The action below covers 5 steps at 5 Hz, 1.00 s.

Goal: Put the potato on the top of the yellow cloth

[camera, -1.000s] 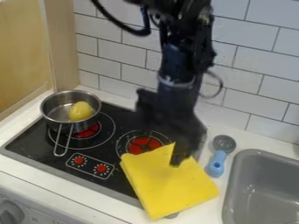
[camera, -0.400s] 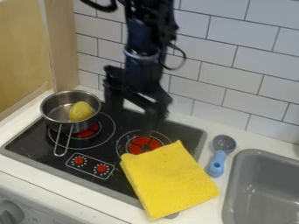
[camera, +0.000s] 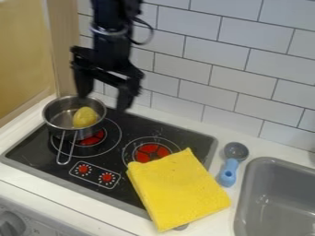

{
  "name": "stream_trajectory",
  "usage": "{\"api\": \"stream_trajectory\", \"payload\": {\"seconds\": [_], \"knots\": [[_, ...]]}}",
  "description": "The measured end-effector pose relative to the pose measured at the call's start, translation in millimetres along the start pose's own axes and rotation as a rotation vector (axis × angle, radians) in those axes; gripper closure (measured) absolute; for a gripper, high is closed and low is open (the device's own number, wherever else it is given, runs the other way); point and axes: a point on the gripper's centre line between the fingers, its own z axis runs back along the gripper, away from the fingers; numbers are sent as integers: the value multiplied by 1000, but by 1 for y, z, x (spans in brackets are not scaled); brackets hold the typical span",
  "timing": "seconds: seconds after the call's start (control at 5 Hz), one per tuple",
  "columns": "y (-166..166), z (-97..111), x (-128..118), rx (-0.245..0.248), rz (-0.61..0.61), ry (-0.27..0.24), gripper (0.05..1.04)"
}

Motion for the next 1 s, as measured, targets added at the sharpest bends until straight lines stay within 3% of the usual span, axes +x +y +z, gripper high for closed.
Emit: {"api": "stream_trajectory", "payload": {"seconds": [0.2,1.0], "knots": [[23,1,7,11,49,-31,85],[53,-44,17,55,129,64,85]]}}
